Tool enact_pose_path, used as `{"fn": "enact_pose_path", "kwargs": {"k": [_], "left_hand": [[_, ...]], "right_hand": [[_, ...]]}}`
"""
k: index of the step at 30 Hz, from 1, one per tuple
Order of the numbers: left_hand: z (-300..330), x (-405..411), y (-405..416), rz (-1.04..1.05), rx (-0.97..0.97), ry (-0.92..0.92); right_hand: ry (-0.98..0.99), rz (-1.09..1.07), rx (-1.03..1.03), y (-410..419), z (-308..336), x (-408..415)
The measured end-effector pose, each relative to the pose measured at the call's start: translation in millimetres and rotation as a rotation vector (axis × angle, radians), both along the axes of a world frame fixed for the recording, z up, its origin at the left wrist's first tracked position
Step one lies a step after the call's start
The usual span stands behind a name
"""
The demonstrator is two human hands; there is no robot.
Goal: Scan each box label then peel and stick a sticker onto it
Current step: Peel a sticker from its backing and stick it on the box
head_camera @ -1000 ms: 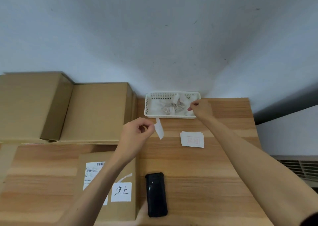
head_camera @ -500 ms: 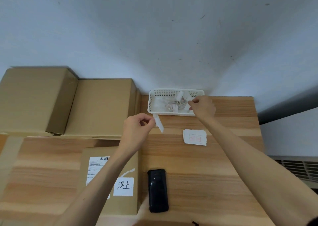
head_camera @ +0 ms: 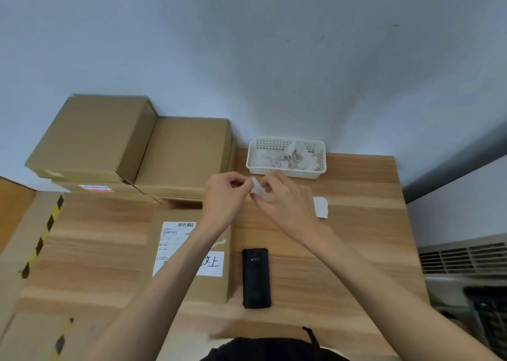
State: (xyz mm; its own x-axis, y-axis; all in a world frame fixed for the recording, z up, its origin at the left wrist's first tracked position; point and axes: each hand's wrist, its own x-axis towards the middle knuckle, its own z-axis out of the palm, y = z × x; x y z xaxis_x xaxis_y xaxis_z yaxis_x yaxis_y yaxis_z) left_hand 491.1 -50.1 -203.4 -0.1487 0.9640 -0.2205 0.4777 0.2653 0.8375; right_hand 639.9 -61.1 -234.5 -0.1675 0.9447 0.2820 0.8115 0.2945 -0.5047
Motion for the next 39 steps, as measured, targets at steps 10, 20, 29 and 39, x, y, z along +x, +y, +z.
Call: {"fn": "enact_pose_path", "kwargs": {"k": [10, 20, 29, 39], "left_hand": [[3, -46, -53, 0.040, 0.012, -0.164], [-46, -135, -78, 0.280, -0.151, -0.239], [-74, -155, -54, 0.171, -0.218, -0.274], [-137, -164, -7, 0.028, -0.358, -0.005]], "right_hand": [[-0.066, 0.006, 0.122, -37, 3, -49], [0.571, -0.219, -0.441, -50, -4, -80], [0.676, -0.379, -0.538, -47, -39, -110], [0.523, -0.482, -0.712, -9, -115, -127]]}}
